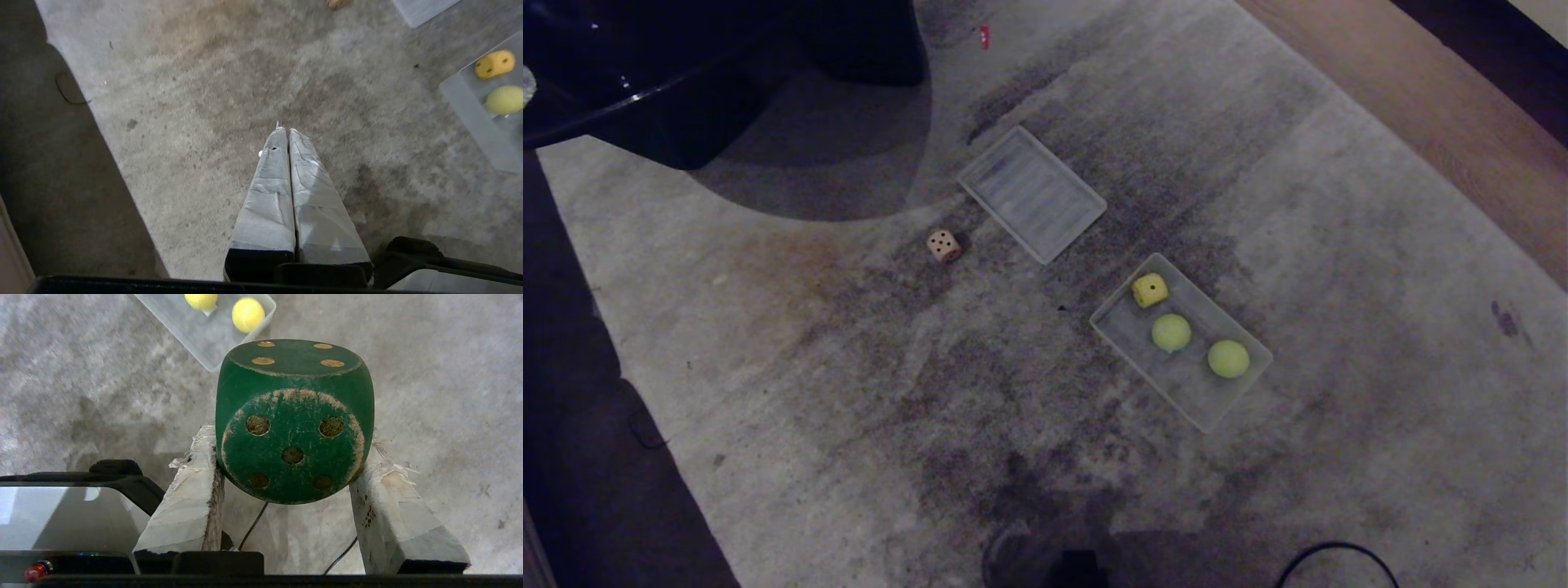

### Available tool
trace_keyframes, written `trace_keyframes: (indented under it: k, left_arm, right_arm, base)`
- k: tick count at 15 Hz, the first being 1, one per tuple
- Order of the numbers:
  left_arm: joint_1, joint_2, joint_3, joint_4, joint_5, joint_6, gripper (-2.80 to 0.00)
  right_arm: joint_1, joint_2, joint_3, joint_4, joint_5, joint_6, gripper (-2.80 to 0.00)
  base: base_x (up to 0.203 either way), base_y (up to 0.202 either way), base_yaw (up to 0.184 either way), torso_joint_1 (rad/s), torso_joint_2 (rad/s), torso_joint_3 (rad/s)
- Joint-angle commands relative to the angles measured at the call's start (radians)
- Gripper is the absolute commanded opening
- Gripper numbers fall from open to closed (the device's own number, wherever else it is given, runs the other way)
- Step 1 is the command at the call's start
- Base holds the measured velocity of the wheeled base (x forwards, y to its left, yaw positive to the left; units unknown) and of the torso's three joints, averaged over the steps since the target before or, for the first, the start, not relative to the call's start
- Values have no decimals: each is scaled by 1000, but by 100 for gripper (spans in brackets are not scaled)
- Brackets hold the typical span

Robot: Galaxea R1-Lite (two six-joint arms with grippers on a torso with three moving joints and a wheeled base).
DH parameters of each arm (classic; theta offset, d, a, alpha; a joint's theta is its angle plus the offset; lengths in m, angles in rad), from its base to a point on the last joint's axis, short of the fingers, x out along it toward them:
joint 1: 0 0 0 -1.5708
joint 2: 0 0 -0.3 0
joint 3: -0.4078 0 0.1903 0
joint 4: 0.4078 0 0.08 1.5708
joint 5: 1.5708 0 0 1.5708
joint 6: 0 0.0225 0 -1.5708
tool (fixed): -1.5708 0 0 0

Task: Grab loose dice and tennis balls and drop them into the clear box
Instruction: Put the toys in the box

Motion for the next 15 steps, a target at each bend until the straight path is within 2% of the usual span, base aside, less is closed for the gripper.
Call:
trace_keyframes:
  k: [1,15]
  left_arm:
    - [0,1,0,0,0,-1,-280]
    - [0,1,0,0,0,-3,-280]
  right_arm:
    - [0,0,0,1,0,-1,-280]
    - [0,0,0,1,0,1,-280]
  base:
    - [0,0,0,3,0,-197]
    - [0,0,0,2,1,-198]
